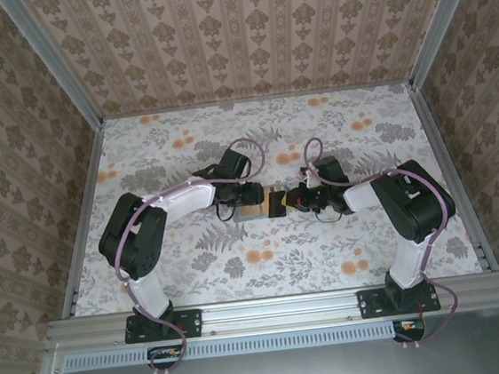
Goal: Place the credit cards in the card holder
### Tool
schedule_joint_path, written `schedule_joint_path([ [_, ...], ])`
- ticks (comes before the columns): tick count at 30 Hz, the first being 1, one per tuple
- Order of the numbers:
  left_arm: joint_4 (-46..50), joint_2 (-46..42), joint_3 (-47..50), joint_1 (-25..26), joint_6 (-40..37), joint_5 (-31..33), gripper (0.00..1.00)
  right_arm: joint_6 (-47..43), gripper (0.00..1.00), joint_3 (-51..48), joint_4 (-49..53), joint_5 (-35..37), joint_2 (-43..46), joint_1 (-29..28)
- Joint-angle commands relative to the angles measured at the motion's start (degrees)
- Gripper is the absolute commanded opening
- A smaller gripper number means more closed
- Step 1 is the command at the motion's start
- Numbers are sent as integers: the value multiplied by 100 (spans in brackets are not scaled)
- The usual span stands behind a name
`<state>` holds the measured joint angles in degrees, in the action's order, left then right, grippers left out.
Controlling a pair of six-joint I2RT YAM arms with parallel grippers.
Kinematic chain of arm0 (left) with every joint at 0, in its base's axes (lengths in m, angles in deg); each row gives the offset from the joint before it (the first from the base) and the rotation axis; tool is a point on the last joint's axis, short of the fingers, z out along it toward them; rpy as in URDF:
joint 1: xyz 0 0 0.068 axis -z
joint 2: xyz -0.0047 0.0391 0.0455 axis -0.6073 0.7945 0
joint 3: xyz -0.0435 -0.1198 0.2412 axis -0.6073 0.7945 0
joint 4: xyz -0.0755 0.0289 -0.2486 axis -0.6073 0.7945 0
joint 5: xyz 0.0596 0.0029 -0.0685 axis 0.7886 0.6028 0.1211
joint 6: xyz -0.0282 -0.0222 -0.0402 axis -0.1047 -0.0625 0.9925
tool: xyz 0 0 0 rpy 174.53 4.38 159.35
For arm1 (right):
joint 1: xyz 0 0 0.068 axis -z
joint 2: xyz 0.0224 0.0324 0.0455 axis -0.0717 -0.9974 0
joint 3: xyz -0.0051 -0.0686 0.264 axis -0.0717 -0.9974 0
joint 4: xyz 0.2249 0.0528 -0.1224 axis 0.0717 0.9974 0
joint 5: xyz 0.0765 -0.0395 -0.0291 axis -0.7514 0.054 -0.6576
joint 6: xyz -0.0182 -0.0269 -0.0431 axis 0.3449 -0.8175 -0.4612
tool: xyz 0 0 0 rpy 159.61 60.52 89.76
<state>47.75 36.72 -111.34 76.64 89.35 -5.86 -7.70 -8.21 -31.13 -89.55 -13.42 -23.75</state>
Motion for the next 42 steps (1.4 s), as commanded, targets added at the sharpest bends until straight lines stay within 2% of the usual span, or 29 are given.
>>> schedule_joint_path([
  [1,176,-315,276,-158,110,511,58,-153,0,33,416,269,-74,27],
  [8,-370,-287,494,-171,172,293,61,-175,0,45,458,261,-75,29],
  [13,18,-270,537,-202,272,860,61,-216,0,-11,523,300,18,28],
  [19,118,-281,749,-246,345,1024,57,-339,0,68,730,289,138,29],
  [22,-17,-250,832,-259,387,877,53,-402,0,204,770,122,168,30],
  [29,-369,-185,992,-268,441,556,29,-617,0,628,974,-300,293,12],
  [34,-372,-151,987,-277,428,456,29,-676,0,887,1034,-531,222,-30],
  [42,-398,-158,998,-268,426,368,29,-394,0,949,591,-879,188,-159],
])
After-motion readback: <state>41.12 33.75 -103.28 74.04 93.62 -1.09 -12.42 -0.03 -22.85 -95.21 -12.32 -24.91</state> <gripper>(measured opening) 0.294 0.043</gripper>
